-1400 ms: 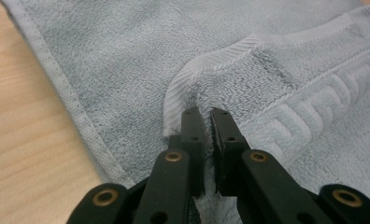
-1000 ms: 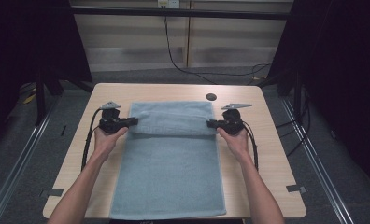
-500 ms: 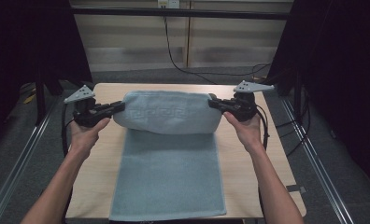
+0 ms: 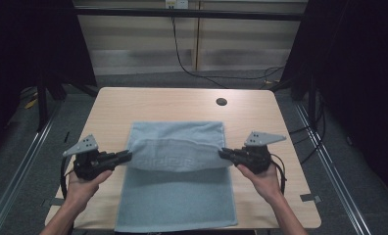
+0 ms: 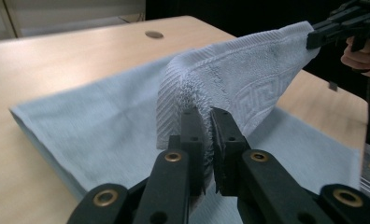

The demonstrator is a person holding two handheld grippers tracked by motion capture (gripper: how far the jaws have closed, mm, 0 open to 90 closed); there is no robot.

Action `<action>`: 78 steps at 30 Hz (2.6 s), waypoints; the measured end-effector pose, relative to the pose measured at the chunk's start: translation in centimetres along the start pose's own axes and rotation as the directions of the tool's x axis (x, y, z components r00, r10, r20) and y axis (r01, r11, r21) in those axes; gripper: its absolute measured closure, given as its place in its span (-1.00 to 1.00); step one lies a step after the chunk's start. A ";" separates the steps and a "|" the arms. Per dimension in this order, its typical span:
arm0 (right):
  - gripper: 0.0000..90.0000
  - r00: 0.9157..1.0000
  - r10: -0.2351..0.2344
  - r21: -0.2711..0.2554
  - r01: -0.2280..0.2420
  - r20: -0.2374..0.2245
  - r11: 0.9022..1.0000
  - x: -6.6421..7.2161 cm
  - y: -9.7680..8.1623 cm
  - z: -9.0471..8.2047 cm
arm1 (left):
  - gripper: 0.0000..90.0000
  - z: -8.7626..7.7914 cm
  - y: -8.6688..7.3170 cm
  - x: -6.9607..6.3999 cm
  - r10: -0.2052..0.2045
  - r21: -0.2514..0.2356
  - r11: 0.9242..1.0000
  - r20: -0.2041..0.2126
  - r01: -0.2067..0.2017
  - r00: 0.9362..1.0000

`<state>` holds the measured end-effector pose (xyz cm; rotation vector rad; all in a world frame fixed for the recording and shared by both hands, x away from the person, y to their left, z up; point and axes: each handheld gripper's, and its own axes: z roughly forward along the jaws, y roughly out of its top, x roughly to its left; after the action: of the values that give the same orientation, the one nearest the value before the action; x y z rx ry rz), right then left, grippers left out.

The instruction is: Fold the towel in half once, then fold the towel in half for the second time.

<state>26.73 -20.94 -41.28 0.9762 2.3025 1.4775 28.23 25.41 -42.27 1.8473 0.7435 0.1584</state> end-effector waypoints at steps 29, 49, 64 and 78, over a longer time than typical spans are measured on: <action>0.44 0.993 0.087 0.134 -0.075 -0.085 0.988 2.9 -7.2 -1.4 | 0.42 0.4 -5.1 -0.3 -0.038 0.118 0.992 0.048 0.032 0.998; 0.20 0.997 0.044 0.299 -0.060 0.059 0.952 -5.6 -4.0 9.3 | 0.33 9.3 -2.5 6.8 0.009 0.315 0.949 -0.109 0.026 0.994; 0.20 0.998 0.051 0.334 -0.055 0.021 0.941 -2.1 -6.9 4.0 | 0.34 7.8 -4.7 1.8 0.042 0.314 0.949 -0.006 -0.038 0.999; 0.15 0.997 0.063 0.291 -0.070 0.032 0.954 -1.7 -5.1 1.8 | 0.18 6.2 -4.1 0.9 0.001 0.348 0.937 0.060 -0.021 0.998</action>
<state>26.88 -22.09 -46.79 1.1491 2.5433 1.1613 30.02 21.83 -48.64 2.1831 0.7562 -0.0244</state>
